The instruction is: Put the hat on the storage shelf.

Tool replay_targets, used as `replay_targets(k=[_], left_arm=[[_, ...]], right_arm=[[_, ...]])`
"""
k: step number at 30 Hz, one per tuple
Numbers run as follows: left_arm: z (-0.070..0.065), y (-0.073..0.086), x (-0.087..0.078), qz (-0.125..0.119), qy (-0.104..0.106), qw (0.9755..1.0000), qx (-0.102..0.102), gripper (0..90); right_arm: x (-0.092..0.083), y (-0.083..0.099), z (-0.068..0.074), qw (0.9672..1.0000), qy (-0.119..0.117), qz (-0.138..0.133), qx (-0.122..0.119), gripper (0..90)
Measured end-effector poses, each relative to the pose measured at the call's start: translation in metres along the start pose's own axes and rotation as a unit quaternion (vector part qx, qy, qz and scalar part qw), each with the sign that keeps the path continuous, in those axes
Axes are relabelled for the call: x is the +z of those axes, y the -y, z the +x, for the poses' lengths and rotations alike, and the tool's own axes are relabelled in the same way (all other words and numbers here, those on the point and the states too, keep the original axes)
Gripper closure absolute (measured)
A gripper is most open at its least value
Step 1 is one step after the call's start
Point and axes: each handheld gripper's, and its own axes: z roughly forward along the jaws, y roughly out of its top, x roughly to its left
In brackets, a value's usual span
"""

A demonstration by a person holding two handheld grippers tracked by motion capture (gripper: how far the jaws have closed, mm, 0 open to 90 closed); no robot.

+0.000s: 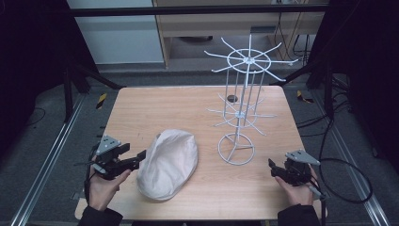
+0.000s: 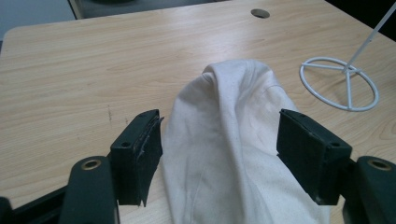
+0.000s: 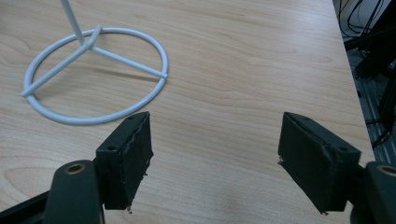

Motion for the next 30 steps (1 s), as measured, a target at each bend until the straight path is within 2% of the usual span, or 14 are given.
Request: replay_targets(k=[2,10,15,21,30], left_arm=[[-0.004,-0.003,0.006,0.011,-0.002,0.9999,0.012,32.2],[-0.009,-0.008,0.023,0.034,-0.011,0.9989,0.031,35.2],[-0.010,-0.010,0.033,0.052,-0.013,0.9979,0.037,36.2],[-0.012,-0.012,0.041,0.062,-0.014,0.9970,0.044,38.4],[-0.016,-0.014,0.060,0.090,-0.013,0.9945,0.051,42.1]], right_arm=[[0.000,0.000,0.000,1.0000,0.000,-0.002,0.000,26.4],[-0.001,-0.001,0.000,1.0000,-0.003,-0.002,0.003,27.8],[-0.001,-0.001,0.000,1.0000,-0.005,-0.001,0.003,28.0],[0.000,-0.001,0.000,1.0000,-0.005,0.000,0.004,28.0],[0.000,-0.001,-0.001,0.9999,-0.009,0.002,0.006,29.2]])
